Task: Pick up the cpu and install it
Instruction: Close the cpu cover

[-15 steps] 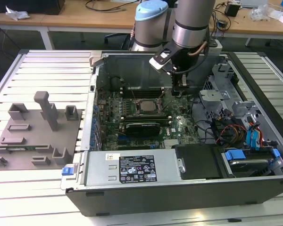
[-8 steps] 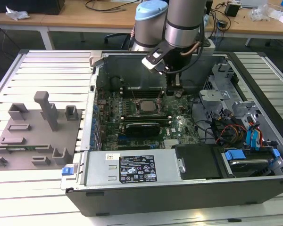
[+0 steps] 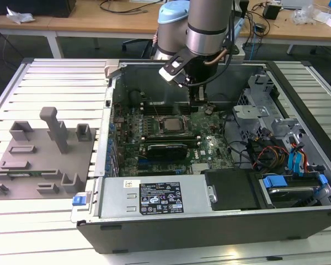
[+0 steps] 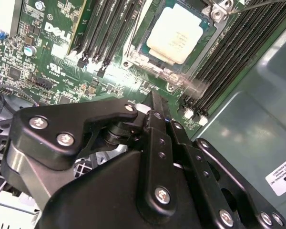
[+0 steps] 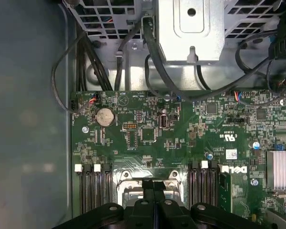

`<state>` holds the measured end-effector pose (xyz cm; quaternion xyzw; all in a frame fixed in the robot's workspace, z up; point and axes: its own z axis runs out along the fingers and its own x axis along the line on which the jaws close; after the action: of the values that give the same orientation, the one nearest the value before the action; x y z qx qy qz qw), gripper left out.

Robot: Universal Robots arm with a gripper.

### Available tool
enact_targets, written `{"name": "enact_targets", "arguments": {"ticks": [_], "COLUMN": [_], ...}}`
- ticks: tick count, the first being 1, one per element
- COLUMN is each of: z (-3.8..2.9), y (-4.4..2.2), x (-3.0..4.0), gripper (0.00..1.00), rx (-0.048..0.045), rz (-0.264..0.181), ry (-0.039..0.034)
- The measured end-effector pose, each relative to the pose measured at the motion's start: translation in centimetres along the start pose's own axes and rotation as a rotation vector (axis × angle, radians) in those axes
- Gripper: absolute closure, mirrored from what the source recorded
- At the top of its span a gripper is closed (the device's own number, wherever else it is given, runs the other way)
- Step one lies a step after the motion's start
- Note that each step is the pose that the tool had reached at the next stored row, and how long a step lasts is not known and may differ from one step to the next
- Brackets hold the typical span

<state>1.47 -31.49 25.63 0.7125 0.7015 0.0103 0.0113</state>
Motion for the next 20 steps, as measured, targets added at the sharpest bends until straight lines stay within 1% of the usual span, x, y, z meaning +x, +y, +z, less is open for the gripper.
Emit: {"name": "enact_targets", "arguments": {"ticks": [6, 7, 9, 11, 12, 13, 20], "z": [0.00, 0.00, 0.06, 0.20, 0.38, 0.66, 1.28], "y": [-0.05, -0.25, -1.04, -1.58, -1.90, -2.28, -4.18], "x": [0.00, 0.00, -0.01, -0.02, -0.03, -0.03, -0.06], "gripper": [0.89, 0.89, 0.89, 0.89, 0.89, 0.89, 0.89], "rx": [0.0000, 0.0000, -0.0001, 0.0002, 0.0022, 0.0069, 0.0150], "rz": [0.000, 0.000, 0.000, 0.000, 0.000, 0.000, 0.000], "ry": [0.0000, 0.0000, 0.0002, 0.0000, -0.0004, -0.0012, -0.0049]}}
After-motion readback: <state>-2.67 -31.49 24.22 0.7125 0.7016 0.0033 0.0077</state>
